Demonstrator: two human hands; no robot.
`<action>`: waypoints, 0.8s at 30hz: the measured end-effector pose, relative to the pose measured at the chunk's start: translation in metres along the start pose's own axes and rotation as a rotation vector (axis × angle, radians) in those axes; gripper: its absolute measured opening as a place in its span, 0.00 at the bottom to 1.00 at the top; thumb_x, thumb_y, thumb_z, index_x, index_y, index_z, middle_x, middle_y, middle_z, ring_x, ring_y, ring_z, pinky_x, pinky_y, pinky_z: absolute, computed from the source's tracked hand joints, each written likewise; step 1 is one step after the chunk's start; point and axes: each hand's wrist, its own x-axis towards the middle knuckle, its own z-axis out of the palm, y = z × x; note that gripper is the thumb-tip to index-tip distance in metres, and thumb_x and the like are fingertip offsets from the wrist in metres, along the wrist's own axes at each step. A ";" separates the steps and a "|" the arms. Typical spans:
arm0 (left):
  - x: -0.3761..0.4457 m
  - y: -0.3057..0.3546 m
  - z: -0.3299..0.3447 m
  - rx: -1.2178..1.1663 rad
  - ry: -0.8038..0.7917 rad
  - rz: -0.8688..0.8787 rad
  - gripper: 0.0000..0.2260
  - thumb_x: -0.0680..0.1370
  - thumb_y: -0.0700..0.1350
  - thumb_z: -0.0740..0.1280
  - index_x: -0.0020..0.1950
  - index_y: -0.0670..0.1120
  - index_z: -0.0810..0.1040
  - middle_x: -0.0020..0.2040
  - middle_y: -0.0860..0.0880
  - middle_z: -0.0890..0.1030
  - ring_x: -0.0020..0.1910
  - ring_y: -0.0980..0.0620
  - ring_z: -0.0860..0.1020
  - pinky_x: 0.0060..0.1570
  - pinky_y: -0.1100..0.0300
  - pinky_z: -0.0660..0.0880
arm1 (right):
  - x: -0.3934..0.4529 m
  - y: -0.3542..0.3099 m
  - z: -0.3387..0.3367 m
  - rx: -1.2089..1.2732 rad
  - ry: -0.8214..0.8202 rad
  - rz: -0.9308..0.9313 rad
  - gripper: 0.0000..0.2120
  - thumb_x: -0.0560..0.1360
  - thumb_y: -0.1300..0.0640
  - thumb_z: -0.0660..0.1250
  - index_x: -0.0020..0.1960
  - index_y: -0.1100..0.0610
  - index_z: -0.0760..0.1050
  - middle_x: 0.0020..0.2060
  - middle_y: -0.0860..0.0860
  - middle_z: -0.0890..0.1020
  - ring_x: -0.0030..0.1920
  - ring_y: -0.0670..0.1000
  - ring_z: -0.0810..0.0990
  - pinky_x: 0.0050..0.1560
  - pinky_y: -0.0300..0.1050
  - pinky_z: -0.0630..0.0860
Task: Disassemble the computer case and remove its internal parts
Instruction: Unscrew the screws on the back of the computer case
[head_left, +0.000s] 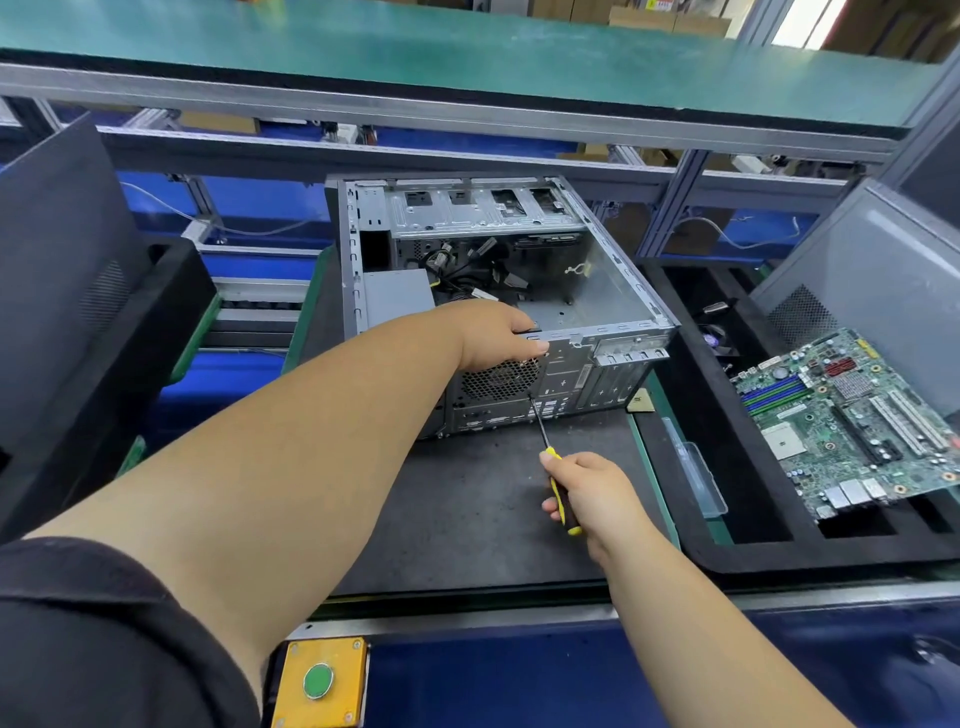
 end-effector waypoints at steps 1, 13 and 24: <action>0.000 0.000 0.000 -0.002 -0.001 0.001 0.19 0.81 0.61 0.58 0.65 0.53 0.75 0.49 0.53 0.74 0.50 0.50 0.72 0.48 0.58 0.65 | 0.000 0.002 -0.001 -0.015 0.021 -0.025 0.11 0.78 0.52 0.69 0.44 0.59 0.73 0.35 0.52 0.78 0.26 0.46 0.77 0.28 0.39 0.72; 0.001 -0.002 0.001 0.001 0.001 -0.011 0.19 0.80 0.62 0.58 0.62 0.52 0.77 0.55 0.51 0.78 0.53 0.49 0.75 0.51 0.56 0.69 | 0.010 0.015 -0.006 -0.017 0.031 -0.010 0.07 0.76 0.55 0.69 0.46 0.58 0.74 0.35 0.53 0.79 0.31 0.49 0.76 0.33 0.44 0.73; 0.003 -0.002 0.002 0.035 0.016 -0.014 0.23 0.80 0.64 0.57 0.68 0.53 0.74 0.65 0.51 0.76 0.61 0.49 0.74 0.54 0.56 0.68 | 0.046 -0.020 0.036 0.524 0.094 0.161 0.09 0.79 0.55 0.65 0.42 0.59 0.77 0.33 0.53 0.79 0.20 0.43 0.65 0.20 0.34 0.64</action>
